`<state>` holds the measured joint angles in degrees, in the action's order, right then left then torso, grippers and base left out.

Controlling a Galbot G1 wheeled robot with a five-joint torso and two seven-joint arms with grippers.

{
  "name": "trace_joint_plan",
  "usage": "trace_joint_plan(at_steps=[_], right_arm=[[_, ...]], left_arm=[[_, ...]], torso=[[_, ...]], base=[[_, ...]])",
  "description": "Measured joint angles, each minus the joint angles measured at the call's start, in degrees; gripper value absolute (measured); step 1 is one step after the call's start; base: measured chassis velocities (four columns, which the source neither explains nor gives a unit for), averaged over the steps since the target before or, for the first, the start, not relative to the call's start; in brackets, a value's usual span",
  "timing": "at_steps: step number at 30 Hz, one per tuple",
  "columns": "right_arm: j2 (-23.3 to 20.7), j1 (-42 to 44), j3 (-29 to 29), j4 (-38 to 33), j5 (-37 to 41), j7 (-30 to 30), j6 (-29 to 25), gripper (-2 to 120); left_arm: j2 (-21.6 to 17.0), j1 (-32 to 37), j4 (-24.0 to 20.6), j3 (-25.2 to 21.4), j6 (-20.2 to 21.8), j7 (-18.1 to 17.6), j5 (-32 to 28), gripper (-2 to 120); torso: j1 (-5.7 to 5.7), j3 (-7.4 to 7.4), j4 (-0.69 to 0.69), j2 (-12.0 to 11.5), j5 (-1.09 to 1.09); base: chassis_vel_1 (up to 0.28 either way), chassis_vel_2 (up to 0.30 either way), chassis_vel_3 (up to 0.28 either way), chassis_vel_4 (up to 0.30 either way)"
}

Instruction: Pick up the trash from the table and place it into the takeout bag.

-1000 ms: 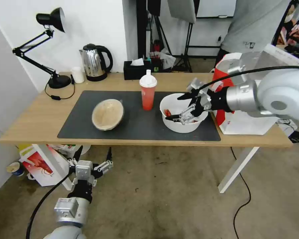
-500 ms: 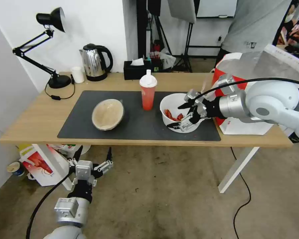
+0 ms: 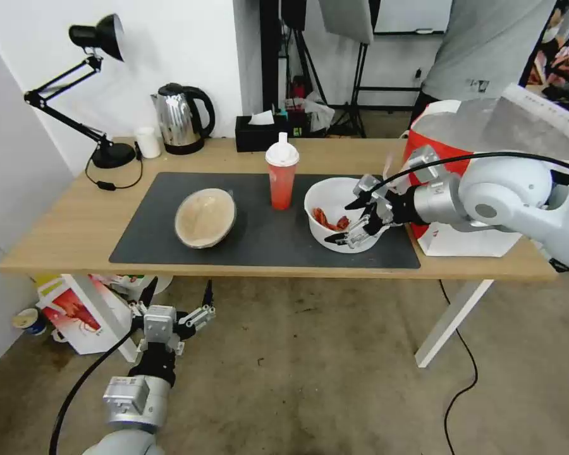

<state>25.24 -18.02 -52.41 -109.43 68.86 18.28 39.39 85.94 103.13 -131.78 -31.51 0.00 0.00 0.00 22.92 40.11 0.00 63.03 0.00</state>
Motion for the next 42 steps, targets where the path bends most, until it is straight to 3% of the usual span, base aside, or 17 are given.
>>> trace_joint_plan(at_steps=[23, 27, 42], right_arm=[[3.6, 0.7, -3.5, 3.6, -3.2, 0.7, 0.5, 98], [3.9, 0.7, -3.5, 4.0, -3.1, 0.5, 0.5, 90], [3.4, 0.6, -2.9, 4.5, -1.8, 0.6, 0.5, 33]], left_arm=[[0.0, 0.0, 0.0, 0.0, 0.0, 0.0, 0.0, 100], [0.0, 0.0, 0.0, 0.0, 0.0, 0.0, 0.0, 100], [0.0, 0.0, 0.0, 0.0, 0.0, 0.0, 0.0, 100]], torso=[[0.0, 0.0, -0.01, 0.0, 0.0], [0.0, 0.0, 0.0, 0.0, 0.0], [0.0, 0.0, 0.0, 0.0, 0.0]], base=[[0.0, 0.0, 0.0, 0.0], [0.0, 0.0, 0.0, 0.0], [0.0, 0.0, 0.0, 0.0]])
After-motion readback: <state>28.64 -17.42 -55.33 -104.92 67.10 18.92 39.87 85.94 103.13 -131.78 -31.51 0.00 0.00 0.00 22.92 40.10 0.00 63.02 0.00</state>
